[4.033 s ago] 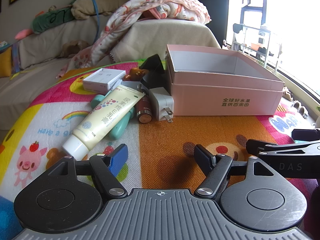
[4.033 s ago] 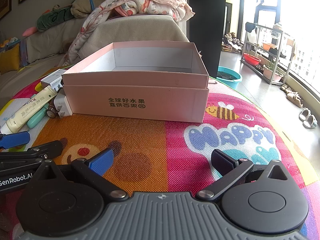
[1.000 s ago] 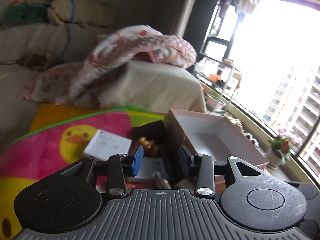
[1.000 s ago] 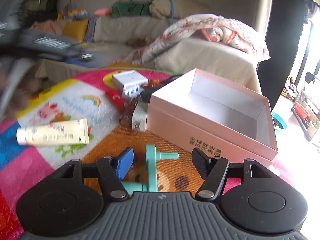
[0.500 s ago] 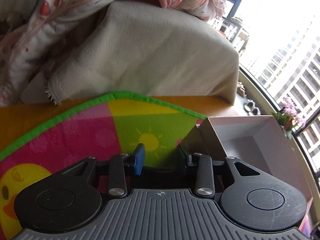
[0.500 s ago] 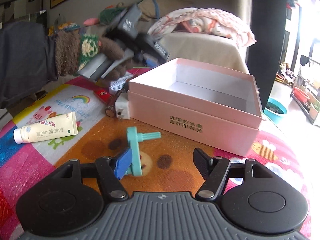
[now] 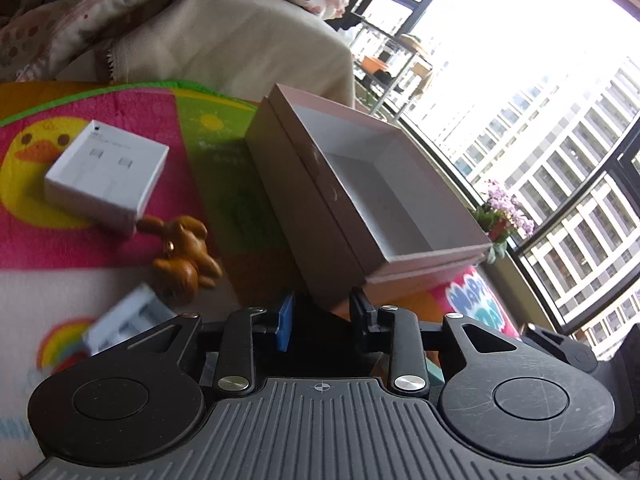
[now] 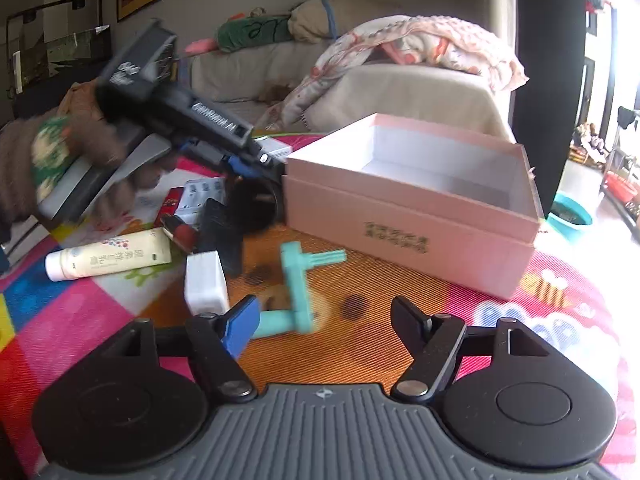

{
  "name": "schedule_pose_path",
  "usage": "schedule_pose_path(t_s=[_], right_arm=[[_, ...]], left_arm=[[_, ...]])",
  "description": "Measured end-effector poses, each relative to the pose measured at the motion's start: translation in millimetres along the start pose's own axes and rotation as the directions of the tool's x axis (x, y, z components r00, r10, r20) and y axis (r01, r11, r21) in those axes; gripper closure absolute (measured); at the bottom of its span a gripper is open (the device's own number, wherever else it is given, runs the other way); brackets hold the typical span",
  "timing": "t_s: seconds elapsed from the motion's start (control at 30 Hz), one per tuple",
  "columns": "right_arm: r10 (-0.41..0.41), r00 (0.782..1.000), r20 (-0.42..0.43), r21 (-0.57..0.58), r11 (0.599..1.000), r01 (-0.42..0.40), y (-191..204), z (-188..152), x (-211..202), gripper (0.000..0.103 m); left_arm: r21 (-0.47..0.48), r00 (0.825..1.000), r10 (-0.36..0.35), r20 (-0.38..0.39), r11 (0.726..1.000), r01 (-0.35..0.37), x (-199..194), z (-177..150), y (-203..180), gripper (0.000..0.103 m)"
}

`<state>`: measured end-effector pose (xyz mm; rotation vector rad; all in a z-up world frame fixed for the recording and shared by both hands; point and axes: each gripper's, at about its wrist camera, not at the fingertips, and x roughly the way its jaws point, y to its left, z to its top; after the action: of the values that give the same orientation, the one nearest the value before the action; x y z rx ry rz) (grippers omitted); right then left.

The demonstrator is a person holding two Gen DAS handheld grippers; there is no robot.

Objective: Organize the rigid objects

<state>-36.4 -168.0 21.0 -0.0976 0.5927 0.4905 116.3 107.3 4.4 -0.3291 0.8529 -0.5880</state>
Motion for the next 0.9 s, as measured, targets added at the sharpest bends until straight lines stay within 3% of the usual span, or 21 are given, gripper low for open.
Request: schedule_pose_path(t_s=[0.17,0.27,0.33,0.4,0.43,0.47,0.57,0.67,0.73,0.83,0.9], right_arm=[[-0.055,0.998,-0.013,-0.02,0.998,0.055,5,-5,-2,0.027],[-0.067,0.997,-0.023,0.004,0.998,0.068,1,-6,-1,0.025],[-0.073,0.997,-0.03,0.017,0.997,0.074,-1,-6,1,0.023],[-0.076,0.996,-0.035,0.027,0.997,0.077,-2,-6,2,0.022],[-0.078,0.996,-0.037,0.031,0.996,0.079,-3,-6,2,0.022],[-0.081,0.996,-0.037,0.034,0.996,0.082,-3,-7,2,0.022],[-0.087,0.995,-0.04,0.041,0.995,0.088,-4,-8,1,0.022],[-0.087,0.995,-0.041,0.046,0.995,0.089,-4,-8,1,0.021],[-0.09,0.995,-0.04,0.047,0.995,0.091,-4,-9,1,0.021],[-0.09,0.995,-0.037,0.051,0.994,0.092,-4,-9,0,0.021],[-0.089,0.995,-0.043,0.053,0.994,0.091,-4,-9,2,0.02]], left_arm=[[0.109,0.997,0.056,0.049,0.992,-0.061,-40,-31,-47,0.067],[0.211,0.993,0.117,0.011,0.97,-0.117,-47,-57,-71,0.066],[0.282,0.979,0.205,0.009,0.939,-0.199,-45,-72,-80,0.066],[0.31,0.951,0.307,-0.016,0.906,-0.288,-44,-88,-81,0.066],[0.317,0.941,0.339,-0.017,0.894,-0.316,-43,-93,-78,0.066],[0.315,0.942,0.334,0.001,0.895,-0.318,-50,-100,-76,0.068],[0.239,0.941,0.337,0.033,0.911,-0.335,-58,-96,-65,0.068],[0.046,0.971,0.235,0.052,0.97,-0.238,-66,-88,-46,0.068],[-0.08,0.977,0.189,0.097,0.98,-0.181,-68,-83,-35,0.068],[-0.198,0.949,0.23,0.215,0.962,-0.189,-74,-76,-31,0.068],[-0.242,0.935,0.262,0.238,0.949,-0.204,-67,-70,-32,0.068]])
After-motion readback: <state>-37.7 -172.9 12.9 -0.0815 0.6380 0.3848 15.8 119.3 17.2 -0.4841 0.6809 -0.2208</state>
